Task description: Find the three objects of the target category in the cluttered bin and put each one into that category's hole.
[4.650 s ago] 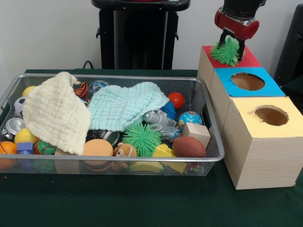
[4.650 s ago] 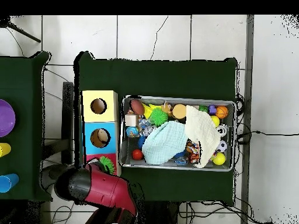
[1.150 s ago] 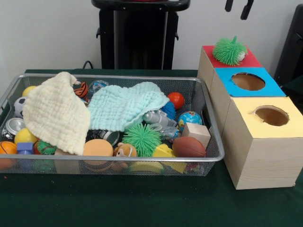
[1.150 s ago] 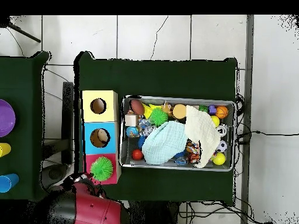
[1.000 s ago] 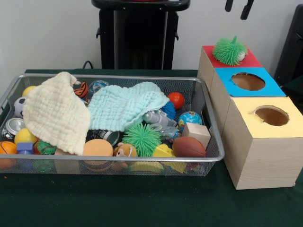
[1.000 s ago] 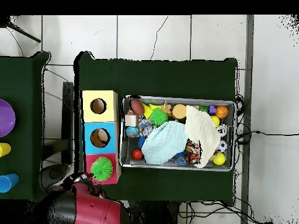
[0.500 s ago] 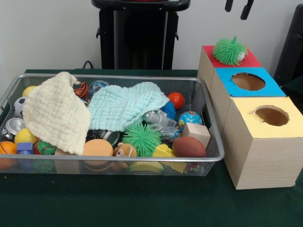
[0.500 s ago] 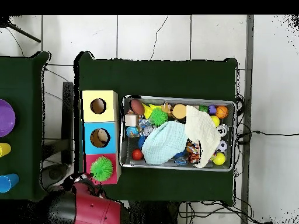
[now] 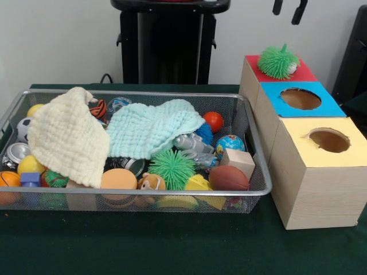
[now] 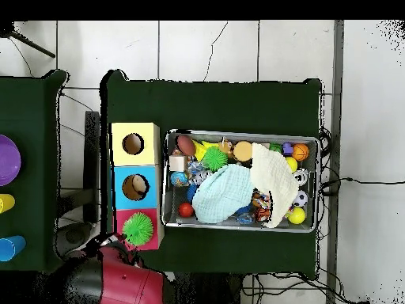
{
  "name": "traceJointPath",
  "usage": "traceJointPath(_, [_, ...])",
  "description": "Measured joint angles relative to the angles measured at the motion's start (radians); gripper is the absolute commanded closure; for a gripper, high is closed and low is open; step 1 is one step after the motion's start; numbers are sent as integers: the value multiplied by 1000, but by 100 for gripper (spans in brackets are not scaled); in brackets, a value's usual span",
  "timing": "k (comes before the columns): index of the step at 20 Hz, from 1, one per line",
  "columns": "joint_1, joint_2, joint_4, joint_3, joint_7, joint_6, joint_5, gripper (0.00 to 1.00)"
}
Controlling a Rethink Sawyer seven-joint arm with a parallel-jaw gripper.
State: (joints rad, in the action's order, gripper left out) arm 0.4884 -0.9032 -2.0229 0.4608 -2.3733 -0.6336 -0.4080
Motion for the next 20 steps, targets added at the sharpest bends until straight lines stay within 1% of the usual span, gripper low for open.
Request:
traceJointPath(10, [-2,63,18,0,0,0,0,0])
traceJointPath(20, [-23,116,21,-1,0,15,0,0])
